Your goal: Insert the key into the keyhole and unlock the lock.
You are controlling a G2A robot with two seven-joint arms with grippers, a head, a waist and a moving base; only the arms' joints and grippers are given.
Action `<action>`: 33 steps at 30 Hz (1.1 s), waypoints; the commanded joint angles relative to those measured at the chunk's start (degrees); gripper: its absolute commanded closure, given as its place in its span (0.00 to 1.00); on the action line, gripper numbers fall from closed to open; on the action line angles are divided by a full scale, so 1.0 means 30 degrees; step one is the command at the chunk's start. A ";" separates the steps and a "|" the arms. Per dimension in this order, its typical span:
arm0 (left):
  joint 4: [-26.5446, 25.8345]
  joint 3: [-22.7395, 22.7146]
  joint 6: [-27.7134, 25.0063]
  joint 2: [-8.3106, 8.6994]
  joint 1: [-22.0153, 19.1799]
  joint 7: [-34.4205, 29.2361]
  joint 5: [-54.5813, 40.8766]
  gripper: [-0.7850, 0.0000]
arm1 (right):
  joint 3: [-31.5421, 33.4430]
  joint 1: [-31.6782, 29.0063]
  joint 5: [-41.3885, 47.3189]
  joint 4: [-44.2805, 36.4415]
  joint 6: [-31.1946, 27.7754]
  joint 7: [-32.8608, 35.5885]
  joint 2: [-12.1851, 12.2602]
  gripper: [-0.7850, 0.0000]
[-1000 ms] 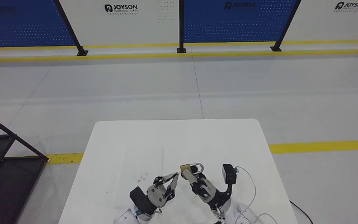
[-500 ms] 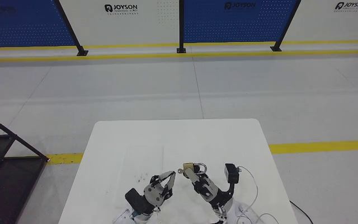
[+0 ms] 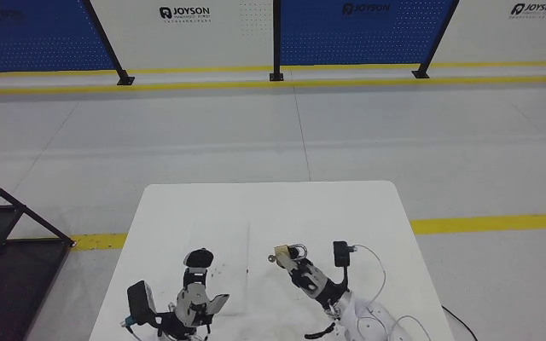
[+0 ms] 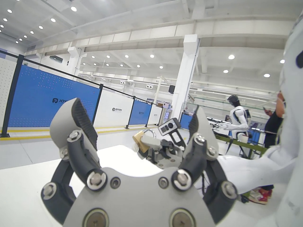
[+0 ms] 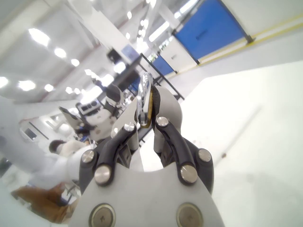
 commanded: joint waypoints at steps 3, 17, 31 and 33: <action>0.0312 -0.1217 -0.1023 0.0267 0.0568 -0.0382 -0.1099 0.00 | -0.1713 0.1107 -0.1292 0.0679 0.2648 0.2194 -0.0305 1.00; 0.1175 -0.3768 0.0317 0.0852 0.1968 0.0960 -0.0824 0.00 | -0.7461 0.6353 0.0091 0.5917 0.6608 0.6805 -0.2372 1.00; 0.1175 -0.3768 0.0317 0.0852 0.1968 0.0960 -0.0824 0.00 | -0.9184 0.7369 -0.1167 0.7240 0.7282 0.6541 -0.3216 0.56; 0.1175 -0.3768 0.0317 0.0852 0.1968 0.0960 -0.0824 0.00 | -0.9204 0.7381 -0.1459 0.7123 0.7406 0.6513 -0.3213 0.53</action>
